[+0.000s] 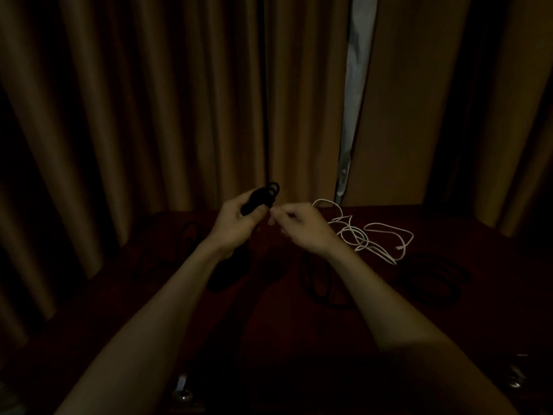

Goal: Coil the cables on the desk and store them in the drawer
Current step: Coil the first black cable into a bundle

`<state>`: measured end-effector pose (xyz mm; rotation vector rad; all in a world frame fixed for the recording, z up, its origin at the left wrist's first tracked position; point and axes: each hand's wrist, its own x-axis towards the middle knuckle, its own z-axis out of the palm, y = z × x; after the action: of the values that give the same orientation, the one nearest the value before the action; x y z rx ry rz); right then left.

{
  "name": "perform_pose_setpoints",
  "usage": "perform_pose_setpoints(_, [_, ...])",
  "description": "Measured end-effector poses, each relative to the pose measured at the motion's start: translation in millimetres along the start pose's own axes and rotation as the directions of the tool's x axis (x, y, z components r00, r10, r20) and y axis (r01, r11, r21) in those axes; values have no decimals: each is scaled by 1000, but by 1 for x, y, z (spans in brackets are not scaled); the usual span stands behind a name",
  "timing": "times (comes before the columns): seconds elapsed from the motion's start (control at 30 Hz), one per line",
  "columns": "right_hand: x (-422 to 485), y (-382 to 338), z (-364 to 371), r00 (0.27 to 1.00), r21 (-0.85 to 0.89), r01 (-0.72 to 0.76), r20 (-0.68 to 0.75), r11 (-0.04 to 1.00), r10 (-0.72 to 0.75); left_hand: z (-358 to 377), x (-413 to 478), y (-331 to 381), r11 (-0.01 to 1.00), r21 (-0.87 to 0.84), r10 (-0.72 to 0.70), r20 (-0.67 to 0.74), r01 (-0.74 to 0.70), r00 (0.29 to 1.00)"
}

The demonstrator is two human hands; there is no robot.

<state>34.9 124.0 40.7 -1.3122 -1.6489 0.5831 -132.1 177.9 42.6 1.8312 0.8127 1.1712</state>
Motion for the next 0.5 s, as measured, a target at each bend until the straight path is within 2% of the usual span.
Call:
perform_pose_setpoints(0.1, [-6,-1,-6,994,219,-105,29,970,101,-3,-4,10,978,-146,-130,122,148,984])
perform_pose_setpoints(0.17, [-10,1,-7,991,265,-137,37,954,132,-5,-6,14,951,-234,-156,200,201,967])
perform_pose_setpoints(0.37, [-19,0,-10,993,385,-47,119,922,1,3,-14,22,918,-321,-158,241,232,958])
perform_pose_setpoints(0.43, [-20,-1,-15,990,438,29,113,899,-86,4,-16,27,870,-404,-162,311,285,936])
perform_pose_setpoints(0.5, [-22,-4,-21,983,493,41,135,869,-123,4,-20,32,830,-442,-158,400,341,903])
